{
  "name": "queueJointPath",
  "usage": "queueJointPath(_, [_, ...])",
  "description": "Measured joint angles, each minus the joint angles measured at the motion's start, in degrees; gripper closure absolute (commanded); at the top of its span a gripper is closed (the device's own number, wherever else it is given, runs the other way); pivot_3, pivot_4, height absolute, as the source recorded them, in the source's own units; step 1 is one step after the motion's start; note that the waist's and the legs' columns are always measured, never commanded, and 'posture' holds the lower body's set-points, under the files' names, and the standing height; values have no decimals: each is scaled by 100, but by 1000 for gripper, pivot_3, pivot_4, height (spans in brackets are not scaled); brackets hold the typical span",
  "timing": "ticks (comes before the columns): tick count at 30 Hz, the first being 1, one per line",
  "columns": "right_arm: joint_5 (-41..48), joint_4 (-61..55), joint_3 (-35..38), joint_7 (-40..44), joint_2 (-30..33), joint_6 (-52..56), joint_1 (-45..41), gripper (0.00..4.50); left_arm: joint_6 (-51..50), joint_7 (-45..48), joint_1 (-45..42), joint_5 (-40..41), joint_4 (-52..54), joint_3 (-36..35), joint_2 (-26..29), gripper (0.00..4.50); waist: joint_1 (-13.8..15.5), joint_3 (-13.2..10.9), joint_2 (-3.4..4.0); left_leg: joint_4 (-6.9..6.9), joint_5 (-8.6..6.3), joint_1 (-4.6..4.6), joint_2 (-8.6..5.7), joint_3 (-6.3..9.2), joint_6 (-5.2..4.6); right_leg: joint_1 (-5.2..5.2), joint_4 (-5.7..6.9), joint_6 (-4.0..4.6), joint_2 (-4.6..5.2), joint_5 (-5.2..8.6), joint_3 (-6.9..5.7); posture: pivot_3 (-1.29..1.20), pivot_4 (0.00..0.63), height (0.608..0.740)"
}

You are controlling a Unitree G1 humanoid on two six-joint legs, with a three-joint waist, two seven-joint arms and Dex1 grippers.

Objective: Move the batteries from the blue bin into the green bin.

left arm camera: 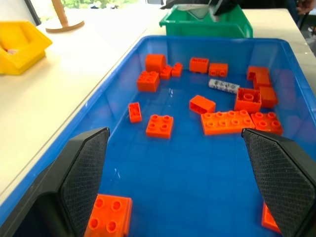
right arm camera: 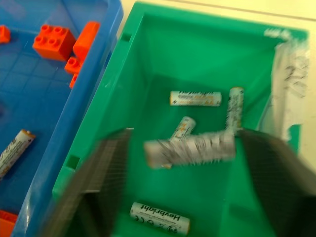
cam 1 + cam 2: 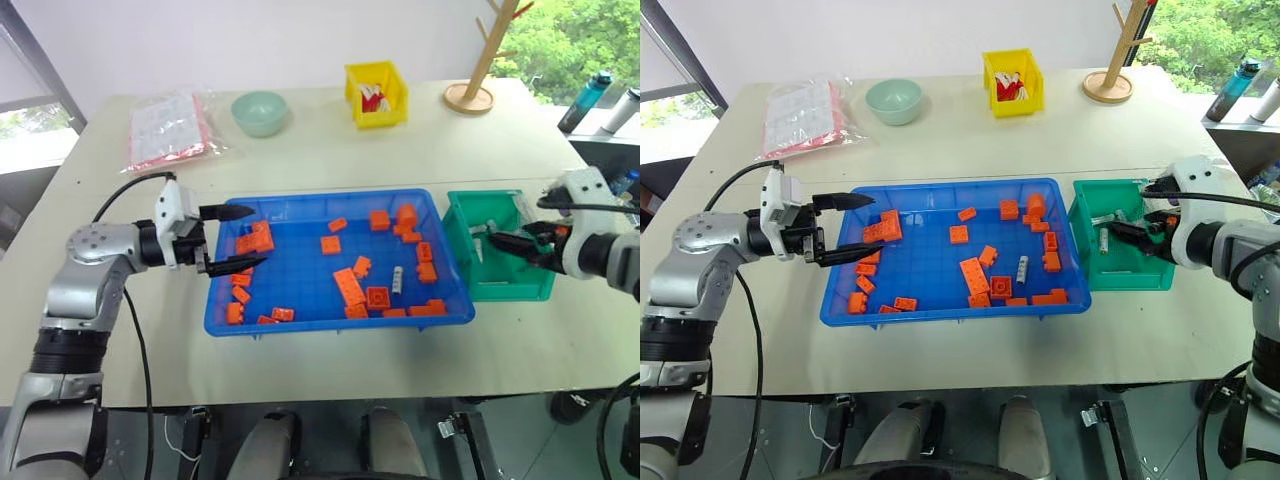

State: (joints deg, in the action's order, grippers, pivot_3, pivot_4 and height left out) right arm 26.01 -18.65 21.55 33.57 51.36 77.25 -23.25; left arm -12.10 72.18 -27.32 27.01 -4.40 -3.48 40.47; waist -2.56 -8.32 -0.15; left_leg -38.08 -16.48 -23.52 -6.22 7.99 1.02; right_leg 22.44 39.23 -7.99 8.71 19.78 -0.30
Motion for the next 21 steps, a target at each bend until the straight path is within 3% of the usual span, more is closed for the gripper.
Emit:
queueJointPath(10, [370, 172, -1027, 929, 421, -914, -1305, 98, -222, 15, -5, 119, 446, 44, -37, 0, -4, -1, -1, 0, 0, 0, 3, 4, 0, -2, -8, 0, -4, 0, -1, 0, 150, 719])
queueJointPath(11, [428, 68, -1387, 1184, 433, -1000, -1329, 98, -252, 26, 20, 123, 458, 43, -28, 0, 5, -1, -1, -2, 0, 0, 1, 5, 0, -4, -9, 0, -2, 0, -1, 0, 150, 719])
queueJointPath(15, [45, -190, -3014, 2425, 704, -2385, -1275, 98, -271, 32, 22, 123, 490, 63, -64, 0, 17, -4, -5, -6, -1, -2, -4, 10, -1, -4, -12, -1, -1, 0, -1, 0, 150, 719])
queueJointPath(21, [-1605, 1423, -4530, 3890, 765, -5108, -1934, 98, -276, 23, -16, 118, 510, 149, -121, 0, -14, -7, -10, -7, -1, -1, -3, 6, -1, 4, -12, -1, -2, 0, -2, 0, 150, 719])
